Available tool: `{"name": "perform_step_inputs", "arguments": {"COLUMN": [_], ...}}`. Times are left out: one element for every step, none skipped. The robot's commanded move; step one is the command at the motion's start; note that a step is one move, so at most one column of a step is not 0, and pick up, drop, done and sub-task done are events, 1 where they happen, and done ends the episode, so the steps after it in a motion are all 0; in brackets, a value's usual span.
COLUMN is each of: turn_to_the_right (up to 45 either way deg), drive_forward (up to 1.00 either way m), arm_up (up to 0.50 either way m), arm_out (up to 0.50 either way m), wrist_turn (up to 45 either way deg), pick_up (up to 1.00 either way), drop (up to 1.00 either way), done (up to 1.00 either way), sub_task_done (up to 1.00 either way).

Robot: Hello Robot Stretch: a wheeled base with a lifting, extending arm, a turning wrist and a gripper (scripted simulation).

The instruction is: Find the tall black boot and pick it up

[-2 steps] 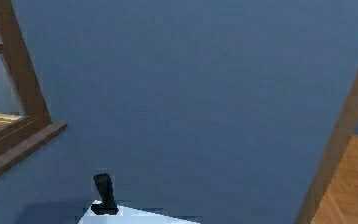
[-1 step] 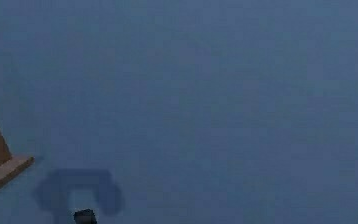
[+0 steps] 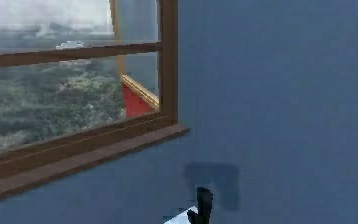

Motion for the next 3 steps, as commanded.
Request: {"name": "perform_step_inputs", "arguments": {"turn_to_the_right": [-45.0, -33.0, 45.0], "drive_forward": [0.00, 0.00, 0.00], "arm_up": [0.00, 0.00, 0.00], "arm_out": [0.00, 0.00, 0.00], "wrist_turn": [0.0, 0.0, 0.0], "pick_up": [0.00, 0.00, 0.00], "drop": [0.00, 0.00, 0.00], "done": [0.00, 0.00, 0.00], "sub_task_done": [0.00, 0.00, 0.00]}}
